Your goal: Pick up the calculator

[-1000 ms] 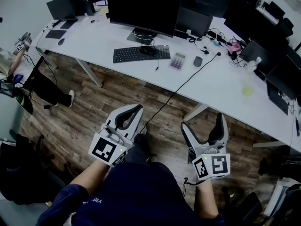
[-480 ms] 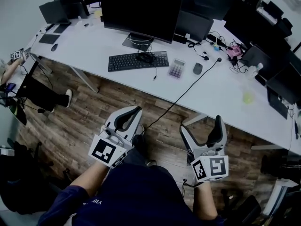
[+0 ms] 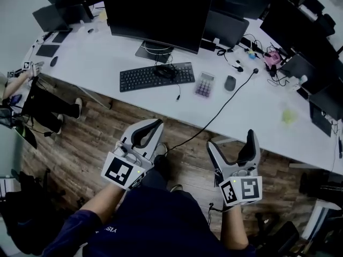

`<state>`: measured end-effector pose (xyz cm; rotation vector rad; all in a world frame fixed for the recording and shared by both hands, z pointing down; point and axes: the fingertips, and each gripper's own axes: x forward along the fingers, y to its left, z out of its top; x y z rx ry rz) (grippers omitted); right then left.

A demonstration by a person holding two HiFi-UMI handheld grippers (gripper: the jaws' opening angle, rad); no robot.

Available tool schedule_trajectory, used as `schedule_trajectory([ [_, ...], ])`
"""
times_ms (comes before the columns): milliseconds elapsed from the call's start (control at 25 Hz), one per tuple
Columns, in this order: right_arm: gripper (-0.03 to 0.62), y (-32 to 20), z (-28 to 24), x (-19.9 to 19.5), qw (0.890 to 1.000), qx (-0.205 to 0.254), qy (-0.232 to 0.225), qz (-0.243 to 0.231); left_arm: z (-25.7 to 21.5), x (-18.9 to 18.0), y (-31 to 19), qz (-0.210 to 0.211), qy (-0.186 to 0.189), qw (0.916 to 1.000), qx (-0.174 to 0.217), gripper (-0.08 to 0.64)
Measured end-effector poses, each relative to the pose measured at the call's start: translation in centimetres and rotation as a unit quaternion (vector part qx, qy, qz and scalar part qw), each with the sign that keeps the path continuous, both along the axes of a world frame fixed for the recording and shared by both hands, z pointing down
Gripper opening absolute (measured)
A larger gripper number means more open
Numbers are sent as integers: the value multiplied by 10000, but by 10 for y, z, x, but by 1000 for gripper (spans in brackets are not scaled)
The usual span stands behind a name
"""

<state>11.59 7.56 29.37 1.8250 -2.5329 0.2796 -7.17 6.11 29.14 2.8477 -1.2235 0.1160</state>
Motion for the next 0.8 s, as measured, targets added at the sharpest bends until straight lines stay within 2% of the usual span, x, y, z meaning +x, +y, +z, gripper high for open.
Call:
schedule_trajectory([
  [800,574,-113,14,-27,9991,-347,107,203,19,-25,-119,216,117,9993,-282,32],
])
